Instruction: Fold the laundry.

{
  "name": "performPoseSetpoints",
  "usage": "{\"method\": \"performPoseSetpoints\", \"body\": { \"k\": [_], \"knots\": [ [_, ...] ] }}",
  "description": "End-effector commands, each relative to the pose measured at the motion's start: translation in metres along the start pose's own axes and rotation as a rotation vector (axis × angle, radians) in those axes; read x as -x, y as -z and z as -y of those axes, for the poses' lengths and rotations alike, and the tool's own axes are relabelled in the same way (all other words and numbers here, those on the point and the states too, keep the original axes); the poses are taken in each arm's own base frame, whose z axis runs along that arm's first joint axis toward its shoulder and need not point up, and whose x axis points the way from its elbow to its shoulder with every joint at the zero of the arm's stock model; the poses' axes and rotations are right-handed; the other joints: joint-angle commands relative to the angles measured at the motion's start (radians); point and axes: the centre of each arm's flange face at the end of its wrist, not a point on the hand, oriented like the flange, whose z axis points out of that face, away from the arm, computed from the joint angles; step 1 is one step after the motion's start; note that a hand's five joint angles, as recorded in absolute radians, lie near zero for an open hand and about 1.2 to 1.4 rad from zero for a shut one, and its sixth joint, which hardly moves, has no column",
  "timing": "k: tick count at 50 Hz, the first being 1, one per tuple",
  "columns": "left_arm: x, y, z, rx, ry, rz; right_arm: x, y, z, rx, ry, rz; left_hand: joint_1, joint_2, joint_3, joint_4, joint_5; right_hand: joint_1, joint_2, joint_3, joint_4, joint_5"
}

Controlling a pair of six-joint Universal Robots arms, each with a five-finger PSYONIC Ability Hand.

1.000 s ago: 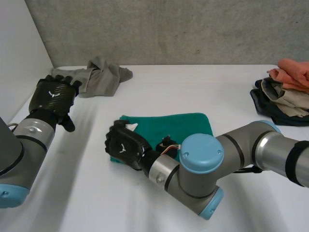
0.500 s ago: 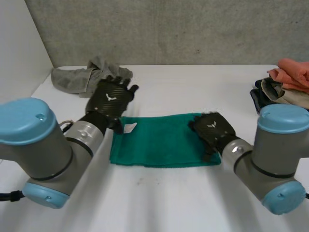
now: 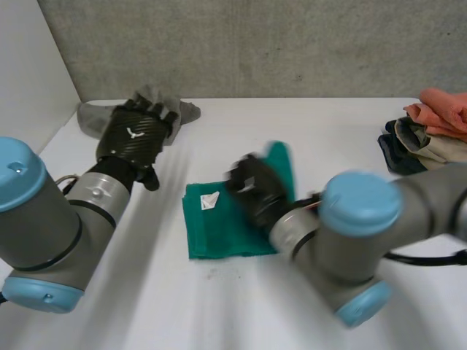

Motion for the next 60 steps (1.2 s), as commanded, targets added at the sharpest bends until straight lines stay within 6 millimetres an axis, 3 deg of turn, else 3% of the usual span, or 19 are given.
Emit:
{"method": "performPoseSetpoints", "body": {
  "k": [1, 2, 5, 6, 8, 12, 13, 17, 19, 24, 36, 42, 45, 47, 49, 53, 54, 57, 60],
  "knots": [
    [0.012, 0.0, -0.005, 0.021, 0.041, 0.041, 0.073, 0.011, 0.039, -0.252, 0.125, 0.164, -0.025, -0.022, -0.03, -0.021, -0.042, 0.446, 0.218, 0.21, 0.207, 0.236],
    [0.012, 0.0, -0.006, 0.023, 0.048, 0.042, 0.076, 0.01, 0.038, -0.252, 0.113, 0.175, -0.025, -0.022, -0.03, -0.021, -0.042, 0.151, -0.077, -0.085, -0.088, -0.059],
    [0.009, 0.001, -0.006, 0.023, 0.075, 0.037, 0.074, 0.01, 0.039, -0.251, 0.068, 0.176, -0.022, -0.019, -0.027, -0.018, -0.039, -0.309, -0.537, -0.545, -0.548, -0.519],
    [0.009, 0.0, -0.006, 0.023, 0.08, 0.035, 0.069, 0.01, 0.041, -0.248, -0.009, 0.174, -0.022, -0.019, -0.027, -0.018, -0.039, -0.574, -0.803, -0.811, -0.814, -0.785],
    [0.009, -0.001, -0.004, 0.015, 0.1, 0.037, 0.066, 0.011, 0.042, -0.243, -0.101, 0.178, -0.022, -0.019, -0.027, -0.018, -0.039, -0.764, -0.993, -1.0, -1.004, -0.974],
    [0.006, -0.004, 0.002, -0.008, 0.144, 0.033, 0.02, 0.006, 0.035, -0.195, -0.407, 0.083, -0.01, -0.007, -0.015, -0.007, -0.028, -0.775, -1.004, -1.012, -1.015, -0.985],
    [0.004, -0.005, 0.004, -0.015, 0.155, 0.03, -0.007, 0.005, 0.025, -0.159, -0.528, 0.008, -0.001, 0.002, -0.007, 0.002, -0.019, -0.775, -1.004, -1.012, -1.015, -0.985],
    [-0.023, -0.01, 0.012, -0.034, 0.211, -0.039, -0.054, 0.011, 0.009, -0.084, -0.77, -0.085, -0.001, 0.002, -0.007, 0.002, -0.019, -0.775, -1.004, -1.012, -1.015, -0.985],
    [-0.043, -0.011, 0.013, -0.034, 0.24, -0.092, -0.061, 0.011, 0.003, -0.053, -0.815, -0.081, -0.001, 0.002, -0.007, 0.002, -0.019, -0.775, -1.004, -1.012, -1.015, -0.985],
    [-0.065, -0.012, 0.002, 0.04, 0.269, -0.117, -0.045, -0.002, -0.01, 0.071, -0.876, 0.059, -0.001, 0.002, -0.007, 0.002, -0.019, -0.775, -1.004, -1.012, -1.015, -0.985],
    [-0.087, -0.008, -0.069, 0.4, 0.197, -0.075, -0.013, -0.032, -0.044, 0.25, -0.89, 0.191, -0.004, -0.001, -0.009, -0.001, -0.022, -0.775, -1.004, -1.012, -1.015, -0.985],
    [-0.089, -0.007, -0.074, 0.432, 0.194, -0.096, 0.004, -0.035, -0.056, 0.313, -0.759, 0.212, -0.01, -0.007, -0.015, -0.006, -0.028, -0.736, -0.964, -0.972, -0.975, -0.946],
    [-0.092, -0.007, -0.069, 0.409, 0.202, -0.128, 0.001, -0.034, -0.053, 0.315, -0.716, 0.193, -0.01, -0.007, -0.015, -0.006, -0.028, -0.721, -0.95, -0.957, -0.96, -0.931],
    [-0.094, -0.007, -0.06, 0.377, 0.213, -0.16, -0.012, -0.031, -0.042, 0.286, -0.699, 0.159, -0.01, -0.007, -0.015, -0.006, -0.028, -0.718, -0.947, -0.954, -0.957, -0.928],
    [-0.089, -0.009, -0.044, 0.328, 0.223, -0.172, -0.024, -0.028, -0.033, 0.254, -0.692, 0.133, -0.01, -0.007, -0.015, -0.006, -0.028, -0.721, -0.949, -0.957, -0.96, -0.931],
    [-0.066, -0.011, 0.005, 0.167, 0.258, -0.181, -0.045, -0.014, -0.012, 0.147, -0.66, 0.056, -0.01, -0.007, -0.015, -0.007, -0.028, -0.775, -1.004, -1.012, -1.015, -0.985],
    [-0.058, -0.01, 0.022, 0.105, 0.267, -0.194, -0.047, -0.011, -0.01, 0.127, -0.653, 0.044, -0.01, -0.007, -0.015, -0.006, -0.028, -0.775, -1.004, -1.012, -1.015, -0.985],
    [-0.04, -0.011, 0.043, 0.007, 0.279, -0.233, -0.049, 0.003, 0.0, 0.055, -0.619, 0.01, -0.001, 0.002, -0.007, 0.002, -0.019, -0.775, -1.004, -1.012, -1.015, -0.985],
    [-0.034, -0.008, 0.054, -0.044, 0.281, -0.295, -0.04, 0.013, -0.001, 0.035, -0.6, -0.005, 0.005, 0.008, -0.001, 0.008, -0.013, -0.775, -1.004, -1.012, -1.015, -0.985]
  ]
}}
